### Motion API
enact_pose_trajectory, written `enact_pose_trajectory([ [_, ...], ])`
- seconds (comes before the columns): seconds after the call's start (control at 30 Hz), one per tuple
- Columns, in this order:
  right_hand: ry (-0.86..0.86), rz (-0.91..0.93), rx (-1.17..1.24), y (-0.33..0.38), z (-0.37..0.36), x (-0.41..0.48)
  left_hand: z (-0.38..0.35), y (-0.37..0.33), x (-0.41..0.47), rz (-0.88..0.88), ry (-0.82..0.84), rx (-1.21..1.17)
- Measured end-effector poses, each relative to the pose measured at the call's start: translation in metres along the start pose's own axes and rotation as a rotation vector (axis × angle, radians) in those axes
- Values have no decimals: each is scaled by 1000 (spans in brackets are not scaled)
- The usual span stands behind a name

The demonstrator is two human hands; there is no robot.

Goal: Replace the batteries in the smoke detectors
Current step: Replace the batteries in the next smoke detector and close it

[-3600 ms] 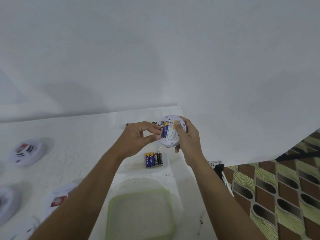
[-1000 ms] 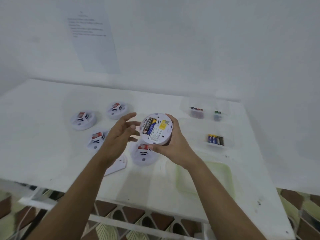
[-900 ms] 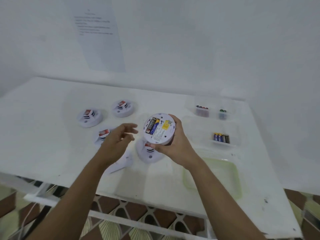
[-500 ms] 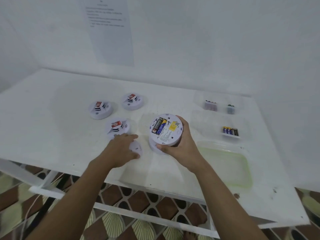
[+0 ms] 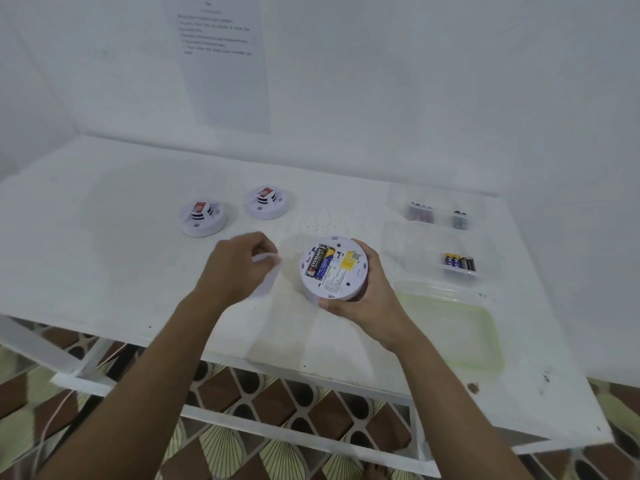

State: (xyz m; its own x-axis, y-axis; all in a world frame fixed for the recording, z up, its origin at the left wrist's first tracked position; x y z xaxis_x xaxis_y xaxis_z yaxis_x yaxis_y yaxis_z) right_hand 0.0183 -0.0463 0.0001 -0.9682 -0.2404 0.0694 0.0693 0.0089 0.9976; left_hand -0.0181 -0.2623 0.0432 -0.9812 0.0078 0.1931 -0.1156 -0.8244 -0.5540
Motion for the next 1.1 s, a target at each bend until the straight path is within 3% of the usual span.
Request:
enact_pose_trajectory([
  [0.07,1,-1,7,1,1,1,22,8,-1,171,-209,-222],
  [0.17,21,-19,8,1,0,3,30,23,-8,365,-420,-764],
  [0.23,34,-29,0,1,-1,4,16,19,-11,410,-370,-1073],
  [0.3,43,-34,-1,3,-3,6,-1,9,-14,396,-261,-1173],
  [0.4,64,-32,7,6,-8,11,-15,1,-19,306,-191,-1009],
  [0.53,96,-20,34,13,-11,16,-8,-16,-22,5,-270,-403],
  [0.73,143,-30,51,18,-8,20,-11,-44,-23,-421,-248,-26],
  [0.93,184,-62,68,18,-6,25,-9,-60,-22,-644,-253,72],
  [1.1,192,-75,82,16,-2,25,-12,-54,-19,-564,-3,-113],
])
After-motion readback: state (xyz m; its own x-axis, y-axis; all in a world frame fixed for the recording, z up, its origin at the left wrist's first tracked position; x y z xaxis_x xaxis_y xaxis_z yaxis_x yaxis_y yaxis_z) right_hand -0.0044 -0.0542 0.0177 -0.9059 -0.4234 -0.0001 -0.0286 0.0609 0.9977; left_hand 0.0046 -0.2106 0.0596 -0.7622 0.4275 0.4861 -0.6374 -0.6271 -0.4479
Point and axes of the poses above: each hand's wrist, its own x-axis towards the middle knuckle, its own z-axis out of the back of the hand, y = z × x, the point moved 8 cm from there along x, towards the middle knuckle, and after that the axes turned 5 degrees about x, right-handed, at the moved point
